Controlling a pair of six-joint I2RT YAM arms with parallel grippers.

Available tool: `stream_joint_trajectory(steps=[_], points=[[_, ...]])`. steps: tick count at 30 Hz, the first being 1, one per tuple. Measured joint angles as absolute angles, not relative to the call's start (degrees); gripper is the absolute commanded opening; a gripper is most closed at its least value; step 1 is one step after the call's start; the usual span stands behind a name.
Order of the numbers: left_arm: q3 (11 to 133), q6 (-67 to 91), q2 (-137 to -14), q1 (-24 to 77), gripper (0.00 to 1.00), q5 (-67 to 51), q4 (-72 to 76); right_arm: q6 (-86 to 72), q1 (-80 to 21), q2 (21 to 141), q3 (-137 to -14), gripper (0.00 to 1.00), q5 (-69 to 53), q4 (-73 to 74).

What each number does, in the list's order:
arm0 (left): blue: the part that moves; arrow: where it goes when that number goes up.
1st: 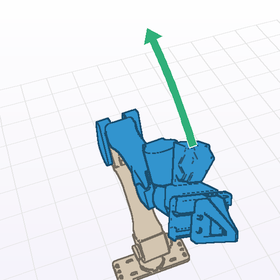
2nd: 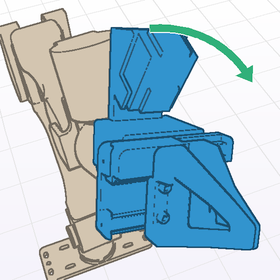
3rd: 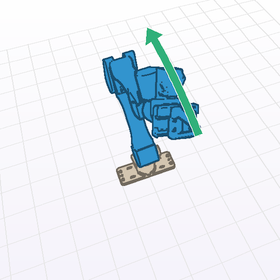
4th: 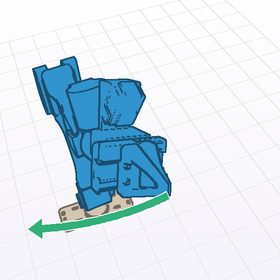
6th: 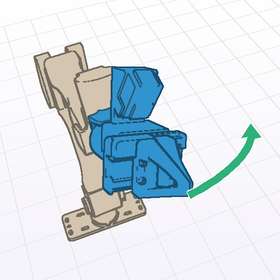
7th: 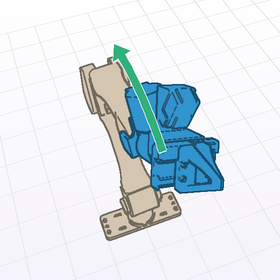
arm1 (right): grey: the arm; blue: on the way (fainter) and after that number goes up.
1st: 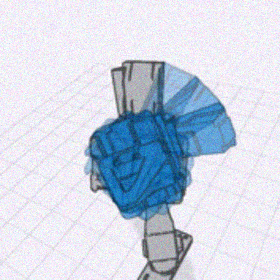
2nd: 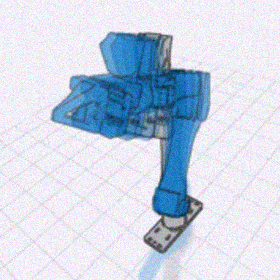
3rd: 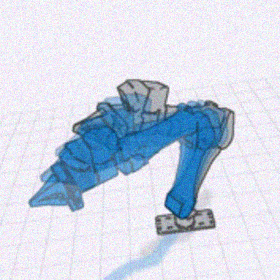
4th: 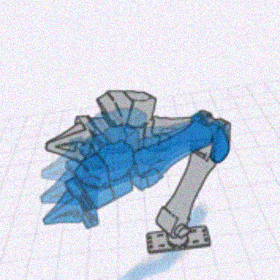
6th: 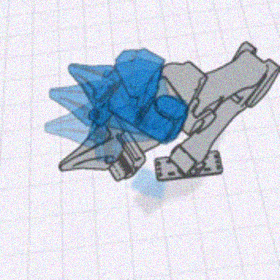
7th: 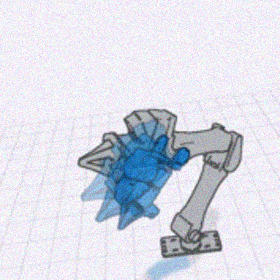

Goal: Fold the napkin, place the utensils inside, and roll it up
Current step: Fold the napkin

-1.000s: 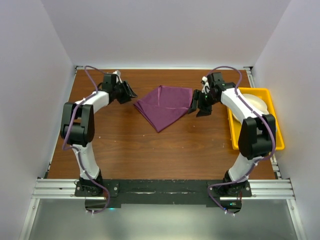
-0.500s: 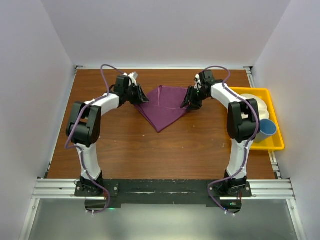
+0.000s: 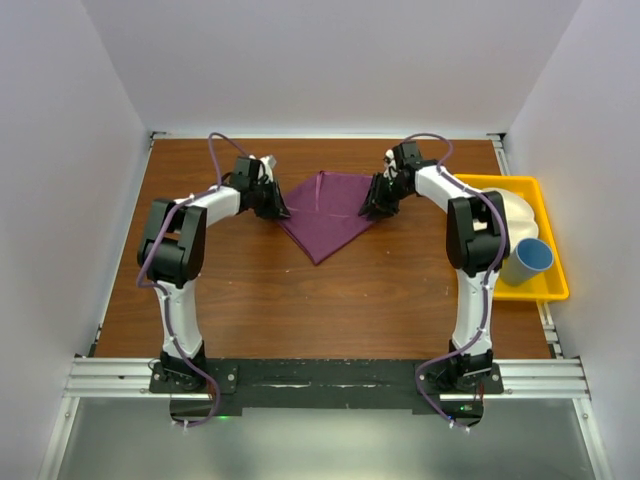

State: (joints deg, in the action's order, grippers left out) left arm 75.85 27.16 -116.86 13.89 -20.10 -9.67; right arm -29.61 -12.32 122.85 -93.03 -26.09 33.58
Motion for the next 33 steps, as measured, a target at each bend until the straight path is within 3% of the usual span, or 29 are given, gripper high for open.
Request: stream_joint_trajectory(steps=[9, 23, 33], points=[[79.0, 25.8, -114.3, 13.9, 0.29, -18.5, -13.9, -25.1, -12.3, 127.0, -98.1, 0.42, -22.9, 36.6], [79.2, 28.0, -113.9, 12.2, 0.25, -20.8, -10.3, -24.1, -12.4, 124.7, -98.6, 0.46, -20.6, 37.9], [79.6, 25.0, -115.8, 12.0, 0.25, -15.7, -15.5, -21.4, -12.2, 125.5, -98.6, 0.45, -17.4, 39.3]])
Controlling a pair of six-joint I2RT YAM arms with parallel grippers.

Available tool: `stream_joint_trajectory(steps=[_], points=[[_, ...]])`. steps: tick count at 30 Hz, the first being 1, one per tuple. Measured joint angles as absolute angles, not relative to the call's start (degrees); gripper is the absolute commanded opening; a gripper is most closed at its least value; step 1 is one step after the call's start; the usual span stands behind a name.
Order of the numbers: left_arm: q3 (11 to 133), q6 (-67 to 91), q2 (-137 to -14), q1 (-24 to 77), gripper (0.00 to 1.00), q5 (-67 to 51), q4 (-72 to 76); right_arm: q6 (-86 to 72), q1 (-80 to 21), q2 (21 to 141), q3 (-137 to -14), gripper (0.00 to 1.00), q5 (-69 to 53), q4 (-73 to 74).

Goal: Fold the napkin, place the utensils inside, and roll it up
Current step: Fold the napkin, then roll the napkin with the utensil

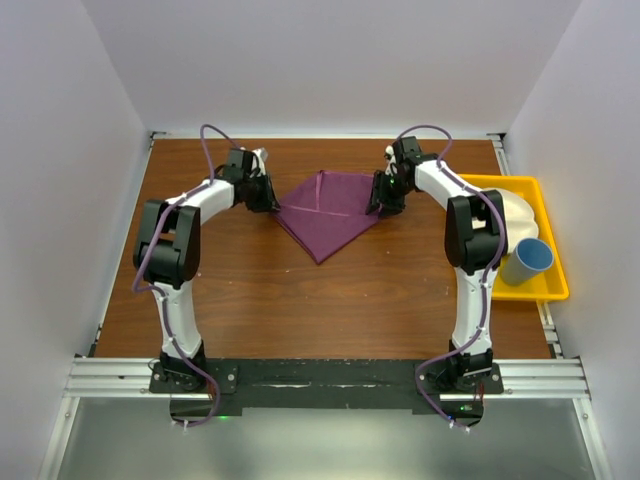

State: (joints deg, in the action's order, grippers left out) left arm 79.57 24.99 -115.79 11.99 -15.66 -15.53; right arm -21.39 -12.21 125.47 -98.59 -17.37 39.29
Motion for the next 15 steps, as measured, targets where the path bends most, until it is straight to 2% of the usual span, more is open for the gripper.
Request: stream_joint_trajectory(steps=[3, 7, 8, 10, 15], points=[[80.7, 24.2, -115.8, 12.0, 0.27, -14.5, -17.1, -20.6, -12.3, 125.5, -99.4, 0.46, -16.3, 40.4], [82.1, 24.3, -114.7, 12.0, 0.34, -13.7, -18.7, -19.3, -13.0, 125.5, -103.0, 0.54, -14.0, 42.5], [82.2, 24.3, -113.9, 12.0, 0.35, -13.5, -19.0, -18.9, -13.2, 125.5, -103.9, 0.63, -13.1, 43.1], [82.2, 24.5, -112.0, 12.0, 0.37, -13.2, -19.8, -17.8, -14.1, 125.0, -105.5, 0.71, -10.8, 44.1], [80.4, 27.7, -103.9, 11.9, 0.4, -12.1, -21.6, -14.0, -19.1, 121.2, -105.7, 0.73, -3.8, 46.5]])
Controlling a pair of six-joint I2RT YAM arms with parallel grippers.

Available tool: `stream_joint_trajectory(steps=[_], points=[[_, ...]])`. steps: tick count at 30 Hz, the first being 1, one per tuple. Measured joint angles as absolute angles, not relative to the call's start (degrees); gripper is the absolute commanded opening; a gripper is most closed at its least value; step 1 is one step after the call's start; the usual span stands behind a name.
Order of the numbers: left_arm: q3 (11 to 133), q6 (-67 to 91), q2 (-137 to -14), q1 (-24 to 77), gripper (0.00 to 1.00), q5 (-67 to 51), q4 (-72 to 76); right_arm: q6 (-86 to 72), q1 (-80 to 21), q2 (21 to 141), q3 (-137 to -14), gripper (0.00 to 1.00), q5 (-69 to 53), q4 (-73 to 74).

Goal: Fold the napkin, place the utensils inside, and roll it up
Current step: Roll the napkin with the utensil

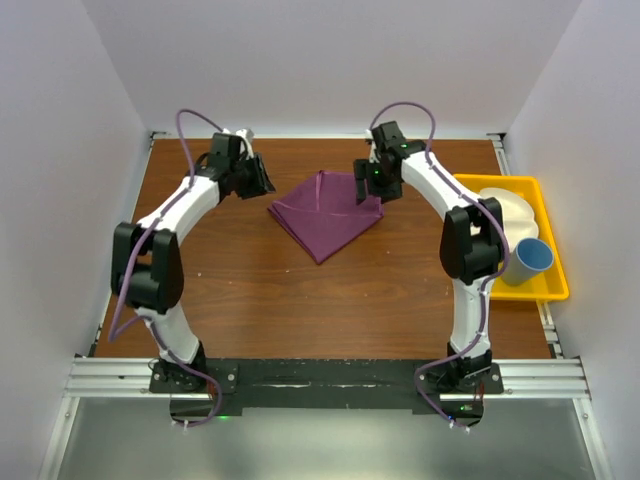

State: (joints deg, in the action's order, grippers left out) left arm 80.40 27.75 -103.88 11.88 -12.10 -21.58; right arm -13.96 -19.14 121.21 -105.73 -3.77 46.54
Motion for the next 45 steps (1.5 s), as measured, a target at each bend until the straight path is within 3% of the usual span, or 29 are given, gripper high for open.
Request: stream_joint_trajectory(steps=[8, 15, 23, 29, 45], points=[[62.2, 37.2, -86.3, 8.4, 0.43, -12.3, -20.4, -7.3, -36.2, 119.9, -109.6, 0.69, 6.1, 47.0], [51.5, 41.4, -78.6, 6.7, 0.43, -13.0, -20.8, -2.5, -47.2, 124.3, -111.3, 0.65, 9.7, 46.2], [47.3, 42.5, -73.0, 6.7, 0.42, -13.6, -20.6, 0.5, -47.5, 127.2, -111.3, 0.59, 8.7, 44.8], [46.7, 42.9, -72.9, 6.5, 0.42, -14.7, -20.6, 2.0, -47.2, 129.0, -111.4, 0.67, 7.6, 43.8], [46.7, 42.9, -75.4, 6.5, 0.42, -15.5, -20.4, 3.0, -47.1, 133.9, -112.7, 0.68, 4.7, 42.9]])
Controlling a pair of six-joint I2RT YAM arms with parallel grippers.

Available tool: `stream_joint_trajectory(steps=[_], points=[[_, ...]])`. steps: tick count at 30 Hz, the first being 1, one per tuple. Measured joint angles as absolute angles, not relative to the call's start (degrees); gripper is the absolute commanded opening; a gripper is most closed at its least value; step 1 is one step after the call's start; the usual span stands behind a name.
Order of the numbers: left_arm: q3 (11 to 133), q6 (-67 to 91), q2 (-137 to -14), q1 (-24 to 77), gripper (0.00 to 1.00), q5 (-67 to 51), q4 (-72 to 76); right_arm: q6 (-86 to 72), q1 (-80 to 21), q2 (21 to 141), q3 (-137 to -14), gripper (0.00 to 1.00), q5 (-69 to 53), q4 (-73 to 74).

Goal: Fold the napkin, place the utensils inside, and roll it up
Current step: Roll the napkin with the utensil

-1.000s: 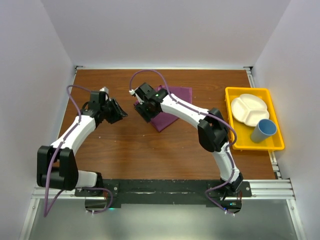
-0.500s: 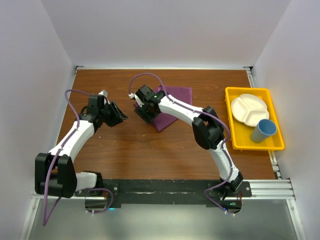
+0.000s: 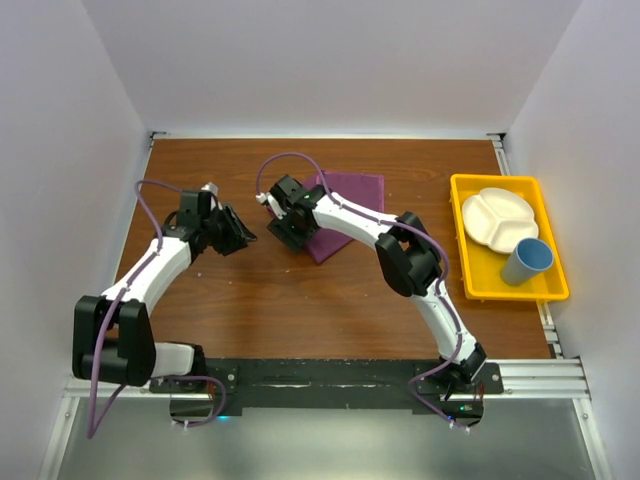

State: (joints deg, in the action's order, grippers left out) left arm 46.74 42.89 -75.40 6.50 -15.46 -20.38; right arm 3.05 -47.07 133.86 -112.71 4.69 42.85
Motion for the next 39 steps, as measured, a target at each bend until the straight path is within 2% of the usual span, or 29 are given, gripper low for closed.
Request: stream_joint_trajectory(steps=[5, 12, 16, 21, 27, 35, 39], points=[[46.8, 42.9, -76.6, 6.5, 0.42, -15.7, -20.3, 3.0, -46.2, 133.9, -112.7, 0.66, 3.6, 42.5], [47.5, 42.9, -78.2, 6.5, 0.42, -16.0, -19.7, 2.6, -45.0, 133.9, -111.5, 0.57, 2.8, 40.8], [48.0, 43.0, -79.9, 6.1, 0.43, -16.9, -18.9, 2.6, -44.6, 133.7, -111.0, 0.48, 2.8, 40.1], [48.8, 45.5, -84.9, 5.2, 0.45, -20.8, -15.7, 2.5, -44.2, 133.7, -110.6, 0.3, 2.8, 39.3], [49.8, 49.1, -93.2, 5.1, 0.5, -24.6, -11.3, 2.2, -43.5, 133.6, -110.5, 0.16, 2.0, 38.8], [53.6, 54.6, -100.5, 5.1, 0.54, -28.1, -4.6, 1.6, -43.3, 133.6, -110.7, 0.03, 0.1, 38.6], [55.3, 57.7, -103.3, 5.1, 0.6, -29.3, -0.8, 1.0, -43.3, 133.7, -110.9, 0.0, -1.5, 38.7]])
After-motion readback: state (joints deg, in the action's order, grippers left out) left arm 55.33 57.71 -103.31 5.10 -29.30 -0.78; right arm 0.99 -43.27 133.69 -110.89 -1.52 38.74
